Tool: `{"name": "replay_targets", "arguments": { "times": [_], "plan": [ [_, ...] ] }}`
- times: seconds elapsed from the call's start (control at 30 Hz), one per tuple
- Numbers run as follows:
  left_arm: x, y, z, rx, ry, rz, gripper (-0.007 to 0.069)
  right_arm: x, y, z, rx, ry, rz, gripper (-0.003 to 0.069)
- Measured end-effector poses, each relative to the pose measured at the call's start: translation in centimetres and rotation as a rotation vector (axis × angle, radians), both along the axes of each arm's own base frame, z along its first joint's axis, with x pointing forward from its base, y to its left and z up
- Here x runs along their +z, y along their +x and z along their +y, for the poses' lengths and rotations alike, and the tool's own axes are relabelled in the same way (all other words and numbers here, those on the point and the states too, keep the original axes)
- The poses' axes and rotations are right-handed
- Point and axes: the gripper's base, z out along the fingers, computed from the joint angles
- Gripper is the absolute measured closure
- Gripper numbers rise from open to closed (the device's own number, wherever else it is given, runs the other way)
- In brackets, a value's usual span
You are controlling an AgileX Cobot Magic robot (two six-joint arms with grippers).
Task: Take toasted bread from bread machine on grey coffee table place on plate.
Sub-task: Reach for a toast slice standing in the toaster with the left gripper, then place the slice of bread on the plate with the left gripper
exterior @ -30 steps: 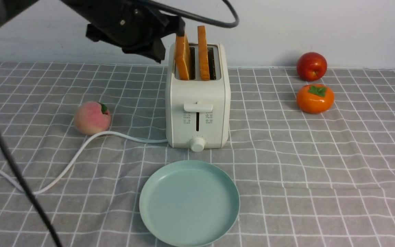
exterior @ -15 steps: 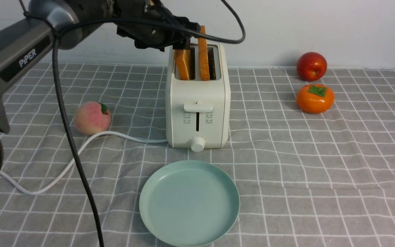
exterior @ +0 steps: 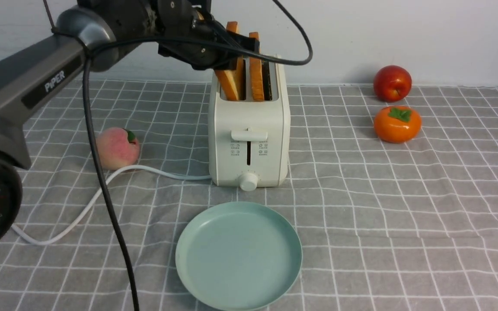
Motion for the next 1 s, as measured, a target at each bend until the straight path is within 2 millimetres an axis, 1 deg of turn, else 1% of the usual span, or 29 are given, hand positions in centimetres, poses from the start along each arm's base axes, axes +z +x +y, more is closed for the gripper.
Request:
{"name": "replay_targets", "arguments": {
  "times": [0.03, 0.07, 0.13, 0.23, 0.27, 0.3, 0.33, 0.4, 0.47, 0.53, 0.6, 0.63, 0.67, 0.7, 0.73, 0.77, 0.8, 0.83, 0.87, 0.9, 0.97, 1.0],
  "plan": [
    [1.3, -0.5, 0.3, 0.001, -0.009, -0.023, 0.0526, 0.0, 0.0, 0.0, 0.000, 0.000, 0.000, 0.0652],
    [3.4, -1.6, 0.6, 0.000, -0.023, -0.059, 0.0526, 0.0, 0.0, 0.0, 0.001, 0.002, 0.000, 0.0650],
    [6.5, -3.3, 1.3, -0.003, -0.039, -0.104, 0.0526, 0.0, 0.0, 0.1, 0.002, 0.007, 0.000, 0.0648],
    [11.3, -7.1, 2.6, -0.013, -0.050, -0.143, 0.0526, 0.0, 0.0, 0.1, 0.006, 0.019, 0.002, 0.0646],
    [12.3, -8.2, 3.0, -0.017, -0.048, -0.141, 0.0526, 0.0, 0.0, 0.1, 0.006, 0.019, 0.002, 0.0645],
    [12.6, -8.5, 3.1, -0.018, -0.047, -0.140, 0.0526, 0.0, 0.0, 0.1, 0.006, 0.020, 0.002, 0.0645],
    [14.5, -11.2, 4.0, -0.030, -0.034, -0.116, 0.0526, 0.0, 0.0, 0.2, 0.007, 0.021, 0.002, 0.0642],
    [15.4, -13.3, 4.7, -0.045, -0.012, -0.086, 0.0526, 0.0, 0.0, 0.2, 0.008, 0.024, 0.002, 0.0640],
    [15.1, -14.8, 5.1, -0.067, 0.006, -0.036, 0.0526, 0.0, 0.0, 0.2, 0.009, 0.028, 0.003, 0.0638],
    [13.9, -15.9, 5.3, -0.091, 0.016, 0.034, 0.0526, 0.0, 0.0, 0.2, 0.011, 0.031, 0.003, 0.0636],
    [11.6, -16.9, 5.3, -0.118, 0.014, 0.121, 0.0526, 0.0, -0.1, 0.3, 0.013, 0.034, 0.005, 0.0636],
    [9.9, -17.3, 5.2, -0.135, 0.006, 0.175, 0.0526, 0.0, -0.1, 0.3, 0.015, 0.038, 0.008, 0.0635],
    [9.0, -17.4, 5.0, -0.145, 0.004, 0.205, 0.0526, 0.0, -0.1, 0.3, 0.016, 0.040, 0.010, 0.0634],
    [6.8, -17.9, 4.8, -0.173, -0.017, 0.253, 0.0526, 0.0, -0.1, 0.4, 0.019, 0.047, 0.013, 0.0633],
    [4.0, -18.4, 4.5, -0.205, -0.047, 0.305, 0.0526, 0.0, -0.1, 0.4, 0.021, 0.049, 0.017, 0.0630],
    [2.0, -18.7, 4.3, -0.234, -0.067, 0.341, 0.0526, 0.0, -0.2, 0.4, 0.022, 0.051, 0.021, 0.0629],
    [0.5, -18.9, 4.1, -0.247, -0.091, 0.355, 0.0526, -0.1, -0.2, 0.4, 0.024, 0.053, 0.025, 0.0628],
    [-1.5, -19.3, 3.8, -0.268, -0.124, 0.387, 0.0526, -0.1, -0.2, 0.5, 0.027, 0.057, 0.030, 0.0626],
    [-3.1, -19.5, 3.6, -0.275, -0.159, 0.409, 0.0526, -0.1, -0.2, 0.5, 0.030, 0.061, 0.035, 0.0626],
    [-3.4, -19.5, 3.6, -0.273, -0.166, 0.410, 0.0526, -0.1, -0.2, 0.5, 0.030, 0.061, 0.035, 0.0626],
    [-6.5, -19.6, 3.1, -0.276, -0.243, 0.448, 0.0526, -0.1, -0.3, 0.6, 0.035, 0.068, 0.043, 0.0626],
    [-7.2, -19.6, 3.0, -0.280, -0.260, 0.452, 0.0526, -0.2, -0.3, 0.6, 0.035, 0.069, 0.045, 0.0626]
  ]
}}
